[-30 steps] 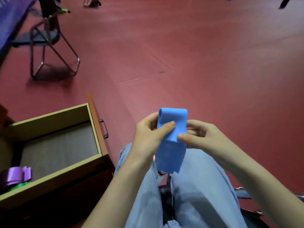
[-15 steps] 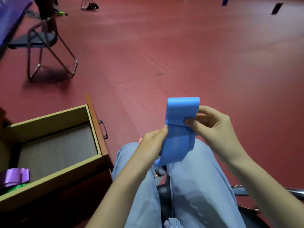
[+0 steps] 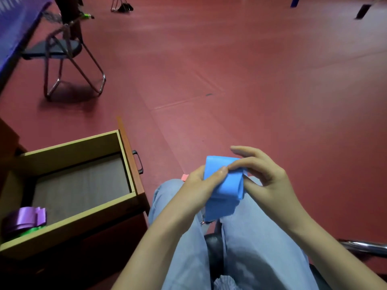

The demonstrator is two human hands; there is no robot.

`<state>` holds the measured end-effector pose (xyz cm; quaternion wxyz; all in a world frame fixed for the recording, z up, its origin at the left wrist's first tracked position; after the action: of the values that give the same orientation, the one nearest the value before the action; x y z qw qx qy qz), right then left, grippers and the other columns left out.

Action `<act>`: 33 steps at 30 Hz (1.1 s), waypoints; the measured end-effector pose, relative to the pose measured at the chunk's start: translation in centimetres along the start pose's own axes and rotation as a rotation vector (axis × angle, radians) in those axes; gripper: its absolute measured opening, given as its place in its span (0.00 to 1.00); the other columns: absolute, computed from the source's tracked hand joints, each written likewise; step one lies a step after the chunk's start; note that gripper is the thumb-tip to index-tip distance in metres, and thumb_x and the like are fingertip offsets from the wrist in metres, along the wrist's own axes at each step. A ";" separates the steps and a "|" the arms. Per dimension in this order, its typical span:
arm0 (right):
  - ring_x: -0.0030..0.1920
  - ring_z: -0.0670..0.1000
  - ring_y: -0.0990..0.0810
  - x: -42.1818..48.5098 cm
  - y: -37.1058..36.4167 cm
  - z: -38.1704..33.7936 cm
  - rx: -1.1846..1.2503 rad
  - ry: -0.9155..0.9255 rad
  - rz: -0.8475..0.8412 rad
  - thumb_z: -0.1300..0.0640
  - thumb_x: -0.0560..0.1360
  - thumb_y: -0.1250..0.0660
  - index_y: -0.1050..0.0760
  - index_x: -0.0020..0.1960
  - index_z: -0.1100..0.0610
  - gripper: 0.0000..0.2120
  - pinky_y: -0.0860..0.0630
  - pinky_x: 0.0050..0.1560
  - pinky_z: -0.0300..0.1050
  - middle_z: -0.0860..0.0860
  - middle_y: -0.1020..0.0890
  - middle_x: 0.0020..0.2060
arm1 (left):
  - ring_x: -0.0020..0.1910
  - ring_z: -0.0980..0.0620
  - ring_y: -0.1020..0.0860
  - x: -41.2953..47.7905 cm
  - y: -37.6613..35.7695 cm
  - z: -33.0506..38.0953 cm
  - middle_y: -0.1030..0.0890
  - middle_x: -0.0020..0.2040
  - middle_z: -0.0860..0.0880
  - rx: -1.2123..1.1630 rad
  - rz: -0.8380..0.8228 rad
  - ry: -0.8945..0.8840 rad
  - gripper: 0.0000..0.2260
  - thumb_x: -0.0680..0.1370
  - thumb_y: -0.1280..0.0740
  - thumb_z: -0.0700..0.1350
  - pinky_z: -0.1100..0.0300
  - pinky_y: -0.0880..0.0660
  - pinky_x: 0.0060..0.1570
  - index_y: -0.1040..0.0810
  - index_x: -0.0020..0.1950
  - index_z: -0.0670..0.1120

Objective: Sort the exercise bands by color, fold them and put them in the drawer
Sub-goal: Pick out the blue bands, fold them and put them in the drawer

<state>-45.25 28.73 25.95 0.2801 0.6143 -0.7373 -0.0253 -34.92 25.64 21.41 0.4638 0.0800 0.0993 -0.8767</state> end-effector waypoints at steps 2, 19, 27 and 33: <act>0.58 0.38 0.25 -0.1 0.2 0.6 0.161 -0.066 0.039 0.64 0.68 0.38 0.21 0.44 0.44 0.16 0.28 0.55 0.30 0.39 0.22 0.54 | 0.45 0.53 0.21 0.0 0.4 0.3 0.18 0.49 0.50 0.032 0.042 -0.042 0.10 0.76 0.36 0.52 0.58 0.24 0.48 0.24 0.55 0.51; 0.55 0.44 0.20 -1.8 -4.8 2.9 0.452 -0.522 -0.220 0.57 0.78 0.42 0.31 0.60 0.47 0.12 0.22 0.54 0.42 0.47 0.19 0.55 | 0.42 0.54 0.22 1.1 1.1 0.8 0.22 0.43 0.53 -0.096 0.313 -0.124 0.02 0.77 0.38 0.47 0.64 0.26 0.39 0.30 0.49 0.51; 0.51 0.51 0.18 -1.6 -3.2 4.0 0.529 -0.522 -0.129 0.63 0.76 0.39 0.27 0.57 0.49 0.13 0.22 0.51 0.52 0.53 0.18 0.53 | 0.48 0.51 0.19 1.1 0.3 -0.6 0.20 0.53 0.49 -0.133 0.149 0.027 0.13 0.78 0.39 0.47 0.57 0.23 0.47 0.30 0.62 0.49; 0.42 0.43 0.20 -0.5 -1.5 3.4 0.452 -0.340 -0.027 0.68 0.74 0.37 0.25 0.49 0.49 0.14 0.22 0.43 0.36 0.43 0.19 0.41 | 0.48 0.50 0.17 0.3 -0.3 -1.9 0.16 0.51 0.49 -0.084 -0.001 0.145 0.14 0.75 0.38 0.56 0.47 0.22 0.54 0.21 0.55 0.52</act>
<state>-45.39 27.76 22.30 0.0081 0.6578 -0.7524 0.0334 -35.24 26.06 19.53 0.4580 0.1235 0.1691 -0.8639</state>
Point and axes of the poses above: each hand's wrist, its own x-axis towards the middle knuckle, its own y-axis out of the back of the hand, z = x × y, the point moved 8 cm from there along x, towards the middle knuckle
